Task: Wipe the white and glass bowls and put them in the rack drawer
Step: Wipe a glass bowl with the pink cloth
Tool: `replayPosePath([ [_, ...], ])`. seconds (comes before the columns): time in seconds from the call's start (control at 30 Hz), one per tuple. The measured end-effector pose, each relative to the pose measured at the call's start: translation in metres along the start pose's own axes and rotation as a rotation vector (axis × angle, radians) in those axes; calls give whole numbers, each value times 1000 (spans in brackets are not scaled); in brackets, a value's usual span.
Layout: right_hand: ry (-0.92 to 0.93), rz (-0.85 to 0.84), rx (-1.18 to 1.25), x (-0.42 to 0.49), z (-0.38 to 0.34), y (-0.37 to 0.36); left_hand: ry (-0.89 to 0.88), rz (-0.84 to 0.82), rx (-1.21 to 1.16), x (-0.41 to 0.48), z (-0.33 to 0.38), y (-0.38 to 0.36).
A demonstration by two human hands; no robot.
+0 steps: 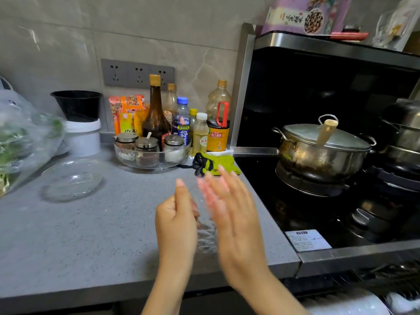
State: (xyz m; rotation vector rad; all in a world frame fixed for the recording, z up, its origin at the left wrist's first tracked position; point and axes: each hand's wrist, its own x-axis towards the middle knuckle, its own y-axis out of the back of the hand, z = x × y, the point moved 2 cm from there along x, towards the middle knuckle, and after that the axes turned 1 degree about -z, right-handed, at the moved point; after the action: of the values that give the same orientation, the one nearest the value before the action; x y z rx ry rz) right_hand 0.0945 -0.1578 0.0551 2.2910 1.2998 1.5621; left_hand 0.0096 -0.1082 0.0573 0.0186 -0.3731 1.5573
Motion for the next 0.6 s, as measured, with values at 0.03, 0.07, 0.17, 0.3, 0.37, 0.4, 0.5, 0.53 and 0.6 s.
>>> replayPosePath([
  [0.03, 64, 11, -128, -3, -3, -5, 16, -6, -32, -1, -2, -2],
  [0.07, 103, 29, -193, -2, -5, -7, 34, -13, -55, -3, -4, -4],
  [0.17, 58, 23, -80, 12, 4, -1, 63, 35, -56, -7, -5, -3],
  [0.3, -230, 5, 380, 16, 23, 5, 93, 124, -63, -6, -4, 4],
  [0.37, -145, -19, 193, 6, 11, 0, 69, 113, -50, -4, -7, 4],
  [0.4, -54, -36, 13, 3, 3, -4, 46, 93, -33, -3, -8, 2],
  [0.5, 111, 1, -233, 3, -9, -8, -4, 23, -10, -7, -10, -3],
  [0.53, 86, 1, -202, 6, -8, -7, -21, 19, -11, -9, -9, -3],
  [0.6, -10, -31, -59, 16, -3, -1, -40, 10, 7, -11, -5, -2],
])
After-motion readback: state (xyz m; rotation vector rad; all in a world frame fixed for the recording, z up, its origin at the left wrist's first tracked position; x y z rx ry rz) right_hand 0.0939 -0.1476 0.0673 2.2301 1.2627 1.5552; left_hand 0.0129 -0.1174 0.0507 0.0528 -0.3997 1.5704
